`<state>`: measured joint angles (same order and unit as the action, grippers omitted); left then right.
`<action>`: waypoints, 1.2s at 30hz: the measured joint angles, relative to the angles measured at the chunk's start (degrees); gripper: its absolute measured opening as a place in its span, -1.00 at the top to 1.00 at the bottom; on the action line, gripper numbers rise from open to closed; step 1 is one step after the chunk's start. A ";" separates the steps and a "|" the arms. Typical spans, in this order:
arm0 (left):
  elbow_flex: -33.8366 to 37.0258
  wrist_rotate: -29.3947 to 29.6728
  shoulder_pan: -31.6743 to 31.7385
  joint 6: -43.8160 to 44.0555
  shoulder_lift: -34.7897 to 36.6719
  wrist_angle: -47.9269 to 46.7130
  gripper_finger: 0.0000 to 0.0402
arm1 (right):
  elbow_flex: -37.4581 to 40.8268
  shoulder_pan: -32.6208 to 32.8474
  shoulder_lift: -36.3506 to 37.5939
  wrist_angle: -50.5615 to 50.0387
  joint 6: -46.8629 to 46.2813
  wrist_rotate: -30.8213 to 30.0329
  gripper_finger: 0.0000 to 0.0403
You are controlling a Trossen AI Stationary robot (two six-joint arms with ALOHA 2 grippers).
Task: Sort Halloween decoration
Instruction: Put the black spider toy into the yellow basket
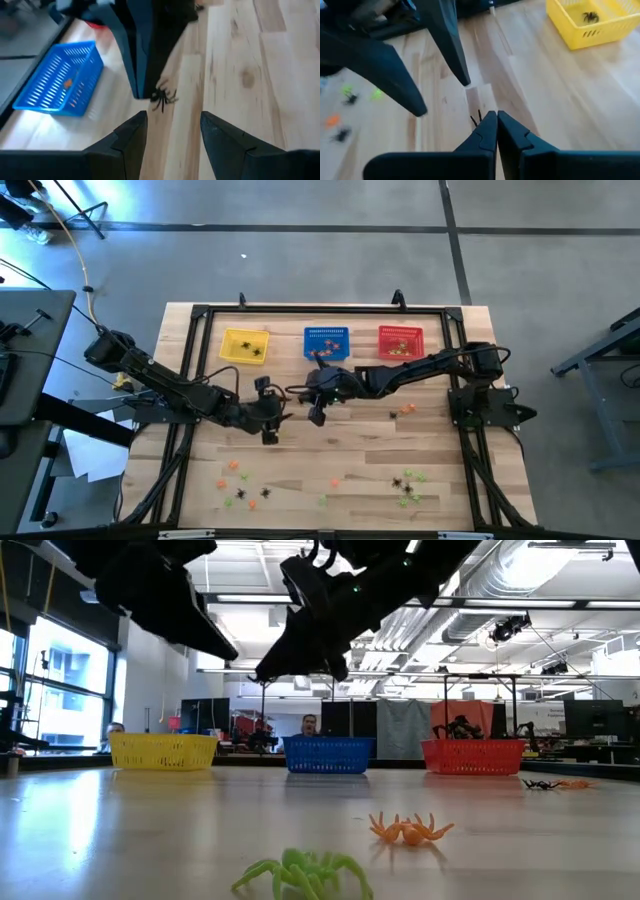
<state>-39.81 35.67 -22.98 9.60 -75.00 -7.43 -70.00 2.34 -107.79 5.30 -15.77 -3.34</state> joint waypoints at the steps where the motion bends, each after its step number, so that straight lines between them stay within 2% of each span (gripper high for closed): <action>1: 0.00 0.48 0.00 -0.24 0.00 0.94 0.14 | 0.00 0.08 0.00 0.09 0.87 -0.28 1.00; 7: 0.00 2.17 0.04 -0.88 0.00 4.74 0.14 | 0.00 0.71 0.11 2.91 5.83 -0.48 1.00; 16: 0.00 4.75 0.17 -0.87 0.00 4.65 0.14 | -0.02 1.91 2.42 4.82 11.21 -0.47 1.00; 24: 0.00 4.79 0.20 -4.05 0.00 9.19 0.14 | -0.09 2.33 3.32 5.60 11.70 -0.43 1.00; 36: 0.00 3.35 0.24 -4.30 0.00 9.41 0.14 | -0.09 2.61 3.32 6.97 12.20 -0.51 1.00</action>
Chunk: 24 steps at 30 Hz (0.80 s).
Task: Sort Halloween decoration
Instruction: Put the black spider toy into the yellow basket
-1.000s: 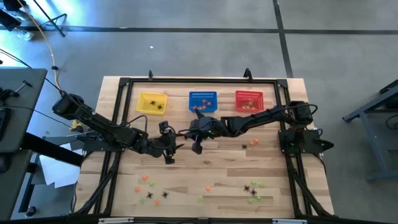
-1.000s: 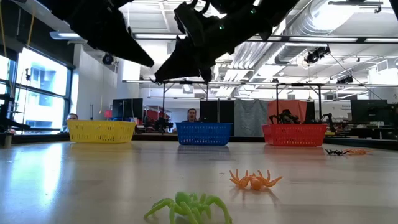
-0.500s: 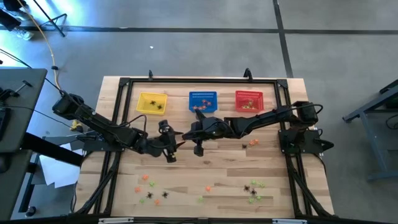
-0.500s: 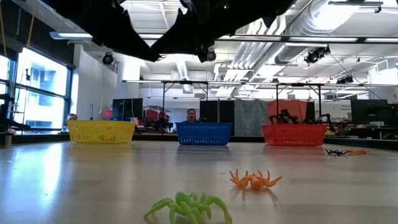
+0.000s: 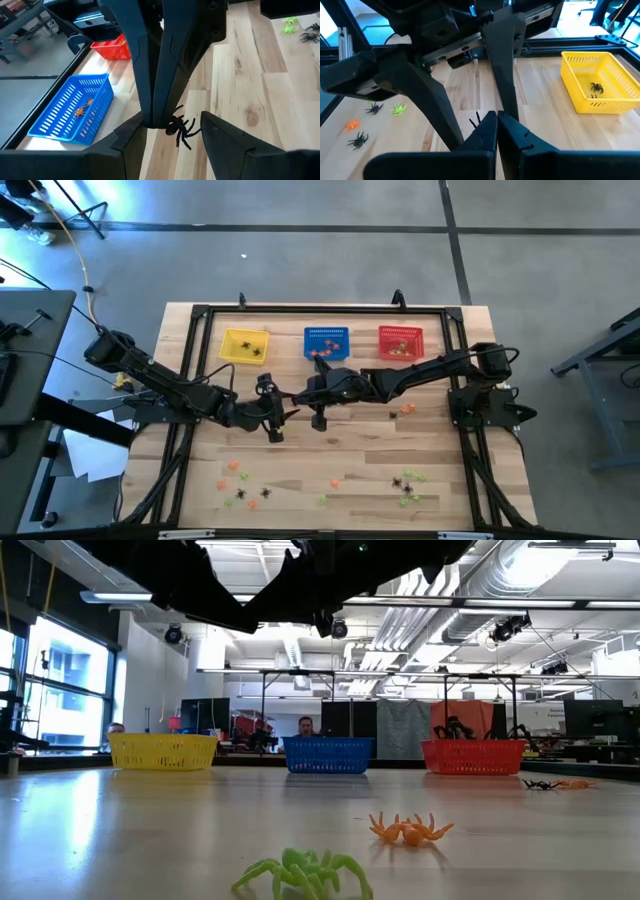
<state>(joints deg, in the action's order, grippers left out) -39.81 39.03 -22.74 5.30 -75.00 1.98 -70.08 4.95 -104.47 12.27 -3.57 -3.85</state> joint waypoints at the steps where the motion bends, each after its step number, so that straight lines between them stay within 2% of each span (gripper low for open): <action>1: 0.00 0.00 0.00 0.00 0.00 0.00 0.14 | 0.00 0.00 0.00 0.03 0.00 0.01 1.00; 5: 0.00 0.11 0.02 -0.18 0.00 -0.15 0.18 | 0.00 0.00 0.00 0.14 0.00 0.01 1.00; 8: 0.00 0.28 0.02 -0.63 0.00 -0.15 0.31 | 0.00 0.22 0.00 0.73 0.16 0.01 1.00; 15: 0.00 0.27 0.09 -0.58 0.00 -0.28 0.93 | 0.00 1.18 0.00 1.08 1.05 -0.12 1.00; 24: 0.00 0.39 0.28 -0.48 0.00 -0.31 0.99 | 0.00 1.20 0.00 1.01 -0.03 -0.05 1.00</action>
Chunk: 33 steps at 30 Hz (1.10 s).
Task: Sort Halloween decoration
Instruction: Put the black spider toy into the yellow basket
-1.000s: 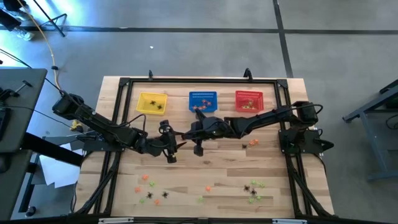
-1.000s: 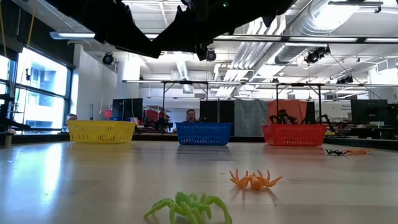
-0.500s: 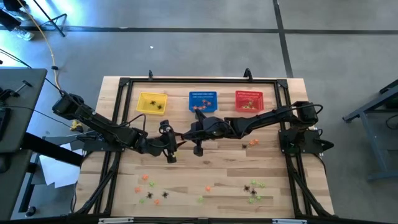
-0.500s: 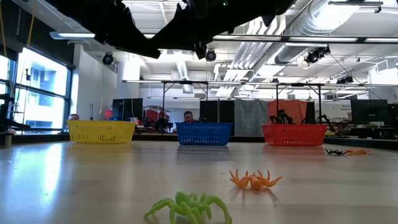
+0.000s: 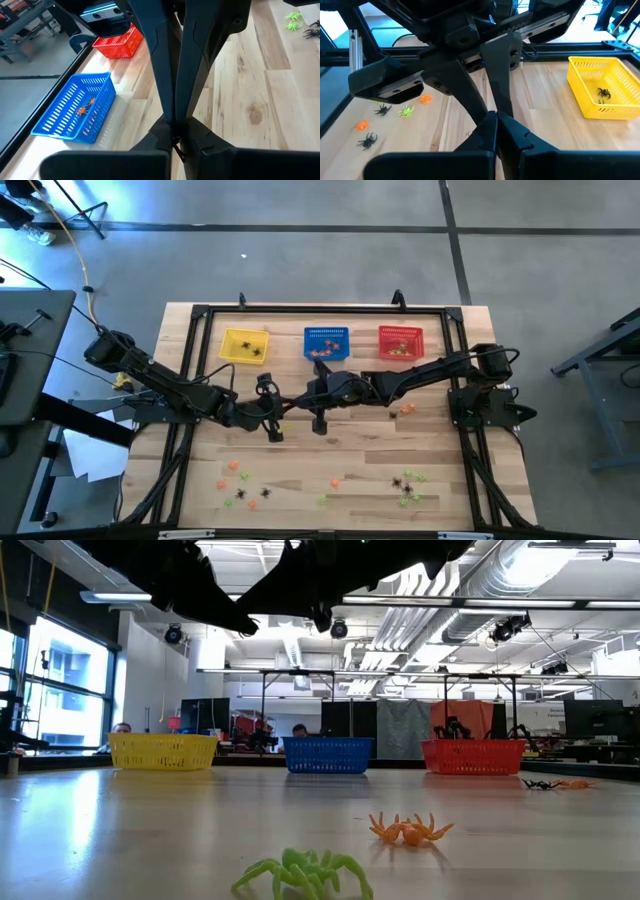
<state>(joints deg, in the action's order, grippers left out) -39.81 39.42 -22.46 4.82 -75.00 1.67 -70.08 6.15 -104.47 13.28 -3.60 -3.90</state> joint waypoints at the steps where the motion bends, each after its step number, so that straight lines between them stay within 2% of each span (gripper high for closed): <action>1: 0.00 0.00 0.00 0.00 0.00 0.00 0.99 | 0.00 0.00 0.00 0.00 -0.54 -0.01 1.00; 7: 0.00 -0.03 -0.03 -0.02 0.00 -0.01 0.99 | 0.00 -0.02 0.00 -0.03 -1.96 1.16 0.92; 17: 0.00 0.07 -0.04 0.02 0.00 -0.05 1.00 | 0.00 0.02 0.58 -1.48 -1.94 1.49 0.41; 21: -0.01 0.07 -0.09 0.51 0.00 -0.19 1.00 | 0.09 -0.02 4.36 -7.86 -1.96 0.25 0.29; 25: -0.02 0.87 -0.08 1.00 0.21 -1.18 1.00 | 0.08 -0.02 9.83 -16.82 -5.61 -2.41 0.27; 28: -0.05 6.87 0.58 1.08 2.45 -7.56 1.00 | 0.07 0.02 13.39 -24.95 -9.74 -3.64 0.29; 31: -0.07 14.67 2.66 5.17 7.28 -19.79 1.00 | 0.06 0.37 16.02 -33.29 -14.55 -3.64 0.29; 33: -0.10 16.34 5.33 9.27 11.40 -27.92 1.00 | 0.07 0.75 17.13 -38.54 -17.59 -3.64 0.29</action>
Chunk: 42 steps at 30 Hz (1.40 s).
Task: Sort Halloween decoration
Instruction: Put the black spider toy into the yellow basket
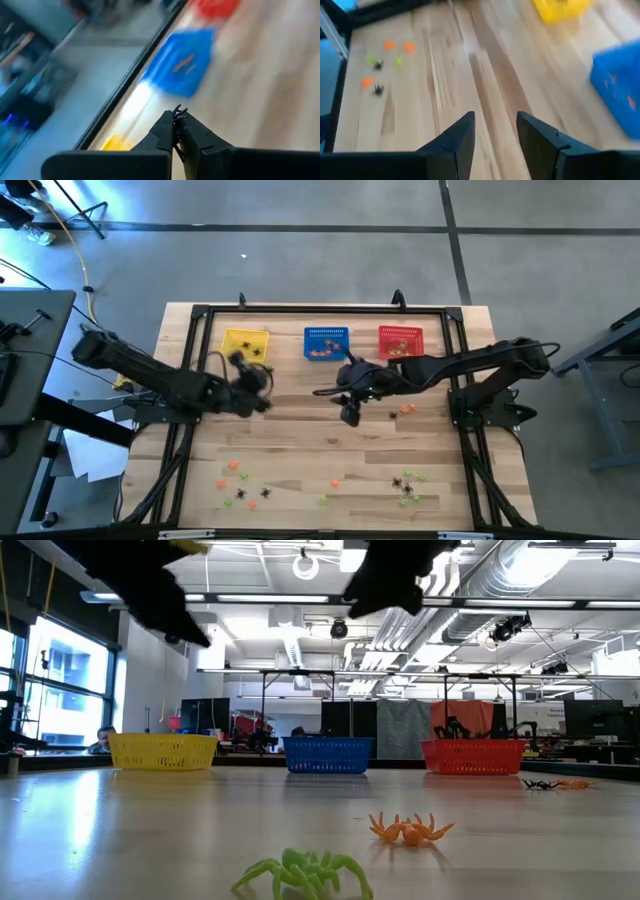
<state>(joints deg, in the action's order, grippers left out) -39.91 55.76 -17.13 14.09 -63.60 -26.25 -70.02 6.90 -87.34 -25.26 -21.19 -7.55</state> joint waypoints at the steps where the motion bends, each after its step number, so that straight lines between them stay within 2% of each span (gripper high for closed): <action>1: 0.03 0.15 1.50 2.12 2.20 -4.36 1.00 | -0.02 0.02 0.38 -1.88 -1.29 0.00 0.29; 6: 0.03 -1.15 11.21 6.78 12.16 -14.22 1.00 | -0.02 0.24 1.02 -9.74 -5.91 2.07 0.29; 11: 0.03 -11.44 21.50 3.63 17.69 -14.10 1.00 | -0.04 0.24 0.62 -11.74 -8.81 2.07 0.29; 15: 0.03 -16.20 29.82 1.37 17.49 -14.22 1.00 | -0.04 0.24 0.62 -11.00 -8.54 2.06 0.29; 20: 0.05 -30.41 38.44 -4.22 14.53 -13.88 1.00 | -0.04 0.24 0.62 -10.61 -8.50 2.07 0.29; 22: 0.05 -33.94 40.89 -5.85 13.06 -13.74 1.00 | -0.04 0.24 0.62 -10.47 -8.48 2.07 0.29; 27: 0.07 -34.77 44.37 -8.99 10.08 -12.56 0.91 | -0.04 0.24 0.62 -10.42 -8.43 2.07 0.29; 35: 0.07 -34.74 46.40 -12.83 6.88 -12.38 0.57 | -0.04 0.24 0.62 -10.29 -8.41 2.07 0.29; 42: 0.08 -35.28 46.38 -9.80 5.72 -12.20 0.32 | -0.04 0.24 0.62 -10.27 -8.41 2.07 0.29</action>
<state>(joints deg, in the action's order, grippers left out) -39.83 20.48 29.26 4.29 -57.87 -38.45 -70.06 7.14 -86.72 -35.54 -29.61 -5.48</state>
